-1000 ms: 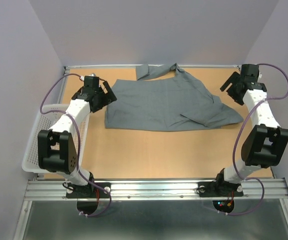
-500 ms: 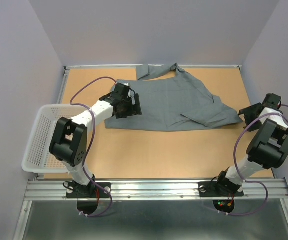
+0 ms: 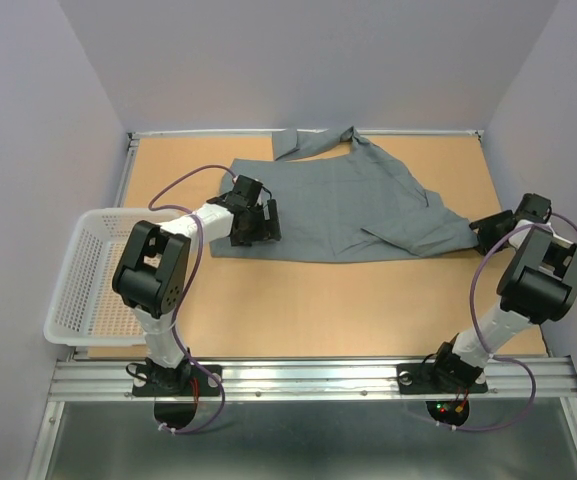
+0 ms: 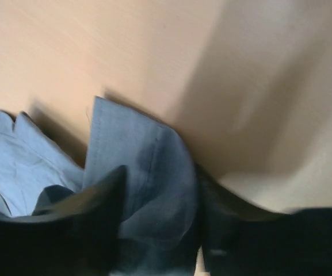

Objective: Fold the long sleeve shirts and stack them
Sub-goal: Fold the shirt

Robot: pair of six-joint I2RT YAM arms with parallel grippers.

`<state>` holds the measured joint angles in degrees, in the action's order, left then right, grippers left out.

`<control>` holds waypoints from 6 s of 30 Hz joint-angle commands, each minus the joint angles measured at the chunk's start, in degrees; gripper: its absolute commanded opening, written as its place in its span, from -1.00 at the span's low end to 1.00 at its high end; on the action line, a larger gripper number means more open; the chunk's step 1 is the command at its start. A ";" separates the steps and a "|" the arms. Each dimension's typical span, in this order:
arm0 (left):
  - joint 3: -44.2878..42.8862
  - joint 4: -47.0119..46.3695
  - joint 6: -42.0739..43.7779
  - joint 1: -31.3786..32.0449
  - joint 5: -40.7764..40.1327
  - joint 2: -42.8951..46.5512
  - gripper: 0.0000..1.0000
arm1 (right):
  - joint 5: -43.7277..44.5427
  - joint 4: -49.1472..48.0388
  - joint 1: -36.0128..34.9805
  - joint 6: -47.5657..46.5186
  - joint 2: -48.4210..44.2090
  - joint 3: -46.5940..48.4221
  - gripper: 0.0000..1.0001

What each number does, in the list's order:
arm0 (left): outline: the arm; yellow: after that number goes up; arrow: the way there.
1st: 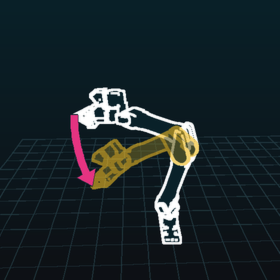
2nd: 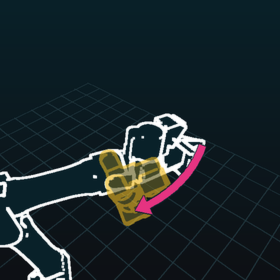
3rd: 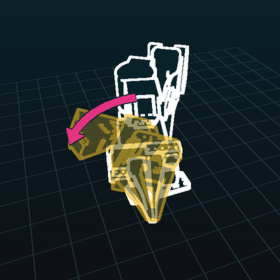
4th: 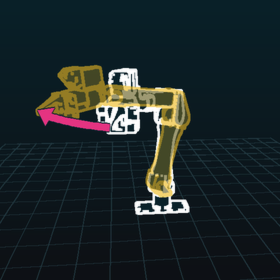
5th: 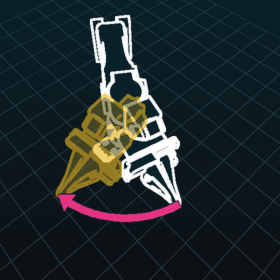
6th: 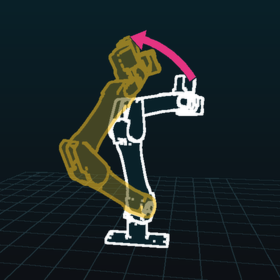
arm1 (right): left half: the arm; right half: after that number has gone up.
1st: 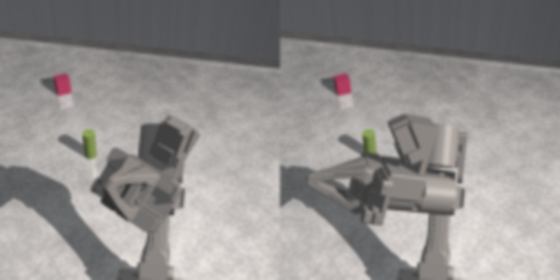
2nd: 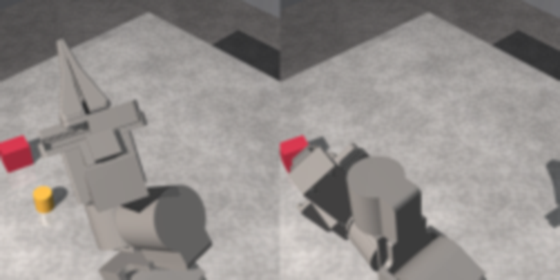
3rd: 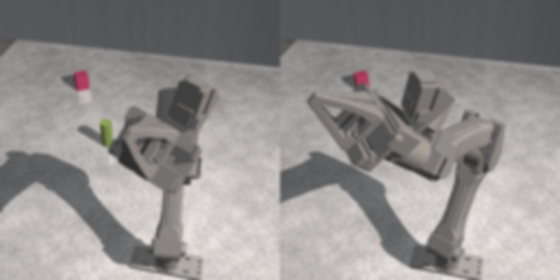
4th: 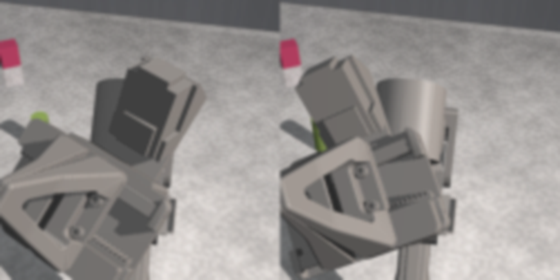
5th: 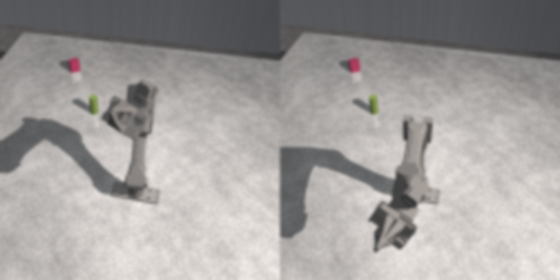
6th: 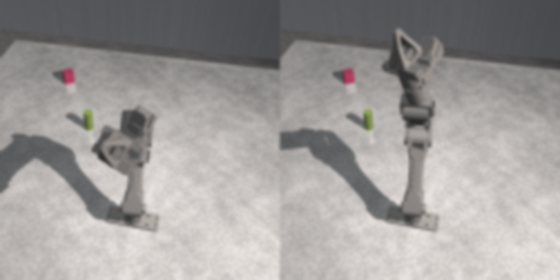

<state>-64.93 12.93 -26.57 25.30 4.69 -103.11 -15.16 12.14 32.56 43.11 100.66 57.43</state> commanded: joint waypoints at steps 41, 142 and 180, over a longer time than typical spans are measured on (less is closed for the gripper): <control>-0.20 3.86 -0.15 -2.89 -3.02 4.06 0.89 | 11.29 13.43 -23.68 -9.90 -10.20 12.55 0.38; 12.98 3.07 2.75 2.83 -7.76 29.46 0.96 | -1.53 -3.71 -26.39 -11.98 0.59 26.84 -0.99; 9.91 -2.29 -5.60 -0.16 -9.26 33.50 0.93 | 13.04 -11.61 -64.02 -10.26 5.86 31.09 -0.99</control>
<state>-54.39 12.84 -31.09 25.41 -4.93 -70.52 -7.84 8.01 -31.94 27.03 106.26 90.17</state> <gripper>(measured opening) 0.970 0.030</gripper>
